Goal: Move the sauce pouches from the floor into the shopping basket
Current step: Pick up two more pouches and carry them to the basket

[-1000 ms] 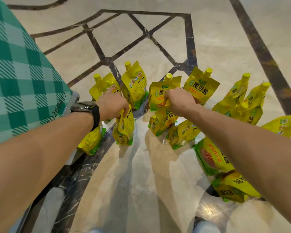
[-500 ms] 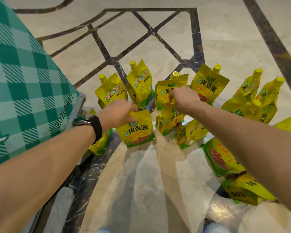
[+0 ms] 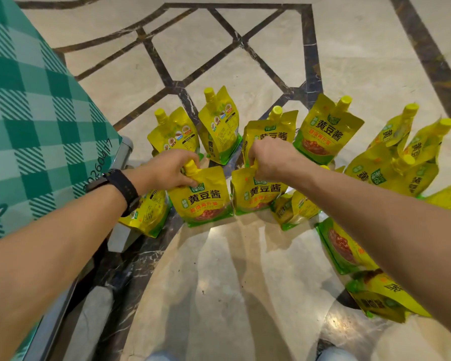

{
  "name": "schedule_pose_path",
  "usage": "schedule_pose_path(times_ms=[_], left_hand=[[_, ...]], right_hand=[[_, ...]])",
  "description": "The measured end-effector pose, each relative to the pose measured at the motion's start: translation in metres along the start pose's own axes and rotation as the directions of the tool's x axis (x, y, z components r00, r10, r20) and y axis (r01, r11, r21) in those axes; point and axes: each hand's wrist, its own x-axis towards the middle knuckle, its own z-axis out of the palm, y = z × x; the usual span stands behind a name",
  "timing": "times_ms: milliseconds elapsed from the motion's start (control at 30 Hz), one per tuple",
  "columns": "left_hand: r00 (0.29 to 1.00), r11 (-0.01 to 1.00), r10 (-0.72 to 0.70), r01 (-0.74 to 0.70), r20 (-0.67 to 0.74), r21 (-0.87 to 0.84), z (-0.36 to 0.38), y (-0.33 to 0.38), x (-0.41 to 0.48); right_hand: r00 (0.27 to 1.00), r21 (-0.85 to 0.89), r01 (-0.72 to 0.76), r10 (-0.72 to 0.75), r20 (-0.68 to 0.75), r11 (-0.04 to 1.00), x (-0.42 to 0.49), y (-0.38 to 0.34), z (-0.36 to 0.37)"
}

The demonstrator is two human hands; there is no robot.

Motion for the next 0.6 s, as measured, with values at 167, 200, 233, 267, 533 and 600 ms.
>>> schedule_pose_path(times_ms=[167, 200, 233, 267, 533, 600], left_hand=[[0.996, 0.971, -0.051, 0.067, 0.074, -0.230, -0.001, -0.006, -0.005], [0.993, 0.961, -0.070, 0.091, 0.091, -0.262, 0.000, -0.005, -0.006], [0.990, 0.947, -0.090, 0.120, 0.112, -0.299, 0.002, -0.006, -0.008], [0.984, 0.929, -0.113, 0.154, 0.138, -0.337, 0.005, -0.008, -0.010], [0.961, 0.798, -0.278, 0.221, -0.016, -0.561, 0.049, -0.036, -0.040], [0.962, 0.800, -0.262, 0.172, -0.077, -0.575, 0.065, -0.039, -0.045]], right_hand=[[0.999, 0.113, -0.005, 0.000, 0.039, 0.994, 0.008, 0.010, -0.006], [0.999, 0.124, -0.006, 0.001, 0.041, 0.992, 0.009, 0.012, -0.006], [0.999, 0.132, -0.002, -0.004, 0.045, 0.991, 0.010, 0.014, -0.005], [0.999, 0.137, 0.007, -0.014, 0.049, 0.991, 0.011, 0.015, -0.005], [0.999, 0.180, 0.037, -0.038, 0.001, 0.983, 0.009, 0.027, -0.005], [0.999, 0.174, 0.044, -0.041, -0.020, 0.984, 0.006, 0.030, -0.003]])
